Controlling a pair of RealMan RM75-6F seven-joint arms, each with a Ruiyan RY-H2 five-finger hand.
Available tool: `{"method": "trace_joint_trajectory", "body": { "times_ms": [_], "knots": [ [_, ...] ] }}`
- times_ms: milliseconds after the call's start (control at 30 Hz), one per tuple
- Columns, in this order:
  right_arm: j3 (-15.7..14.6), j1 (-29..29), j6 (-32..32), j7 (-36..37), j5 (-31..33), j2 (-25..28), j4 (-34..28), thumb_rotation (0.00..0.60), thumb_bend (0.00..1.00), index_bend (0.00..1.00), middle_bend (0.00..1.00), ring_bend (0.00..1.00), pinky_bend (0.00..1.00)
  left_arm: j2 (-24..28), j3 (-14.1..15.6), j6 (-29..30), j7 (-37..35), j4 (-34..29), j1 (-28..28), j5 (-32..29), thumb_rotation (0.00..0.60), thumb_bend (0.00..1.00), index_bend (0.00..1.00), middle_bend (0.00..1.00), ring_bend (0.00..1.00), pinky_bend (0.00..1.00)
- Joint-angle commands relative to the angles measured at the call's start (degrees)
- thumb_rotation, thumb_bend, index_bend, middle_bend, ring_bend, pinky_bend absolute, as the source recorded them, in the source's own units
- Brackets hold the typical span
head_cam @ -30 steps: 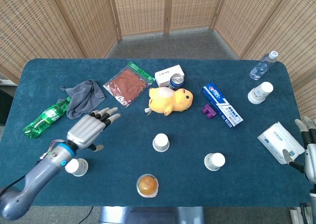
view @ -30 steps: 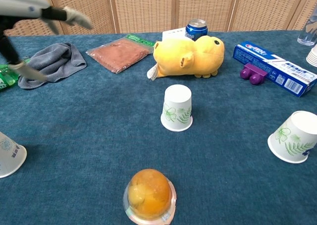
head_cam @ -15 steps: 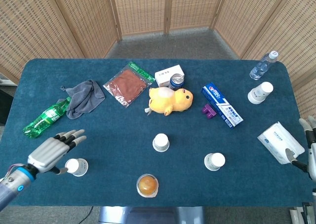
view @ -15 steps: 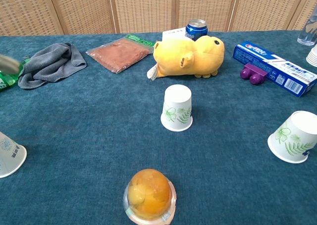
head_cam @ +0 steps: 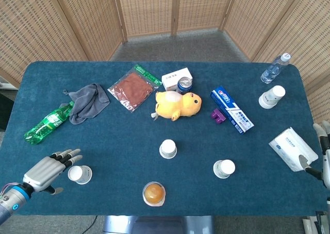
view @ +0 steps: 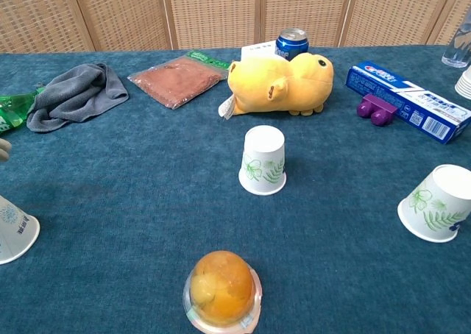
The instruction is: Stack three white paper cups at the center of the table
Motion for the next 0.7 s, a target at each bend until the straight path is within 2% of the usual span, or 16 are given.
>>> {"method": "trace_joint_trajectory", "body": {
  "times_ms": [33, 300, 433, 533, 700],
  "knots": [
    [0.0, 0.0, 0.0, 0.1, 0.1, 0.0, 0.0, 0.6, 0.32, 0.12, 0.02, 0.0, 0.02, -1.4, -0.6, -1.0, 0.2, 0.8, 0.1, -1.0, 0.6, 0.24, 0.02, 0.0, 0.0, 0.15],
    [0.1, 0.0, 0.0, 0.3, 0.2, 0.1, 0.2, 0.6, 0.32, 0.12, 0.02, 0.0, 0.02, -4.7, -1.1, -3.2, 0.8, 2.5, 0.1, -1.9, 0.6, 0.24, 0.02, 0.0, 0.0, 0.16],
    [0.1, 0.0, -0.1, 0.5, 0.3, 0.1, 0.3, 0.6, 0.32, 0.12, 0.02, 0.0, 0.02, -5.6, -1.5, -3.0, 1.7, 3.1, 0.4, -2.2, 0.6, 0.24, 0.04, 0.0, 0.0, 0.2],
    [0.1, 0.0, -0.1, 0.6, 0.2, 0.2, 0.3, 0.6, 0.32, 0.12, 0.02, 0.0, 0.02, -6.5, -1.8, -3.1, 2.6, 3.4, 0.5, -2.7, 0.6, 0.24, 0.1, 0.0, 0.0, 0.25],
    [0.1, -0.1, -0.1, 0.6, 0.2, 0.2, 0.2, 0.6, 0.32, 0.12, 0.02, 0.0, 0.02, -8.3, -2.6, -2.2, 4.5, 3.8, 0.9, -2.9, 0.6, 0.25, 0.2, 0.14, 0.07, 0.35]
  ]
}}
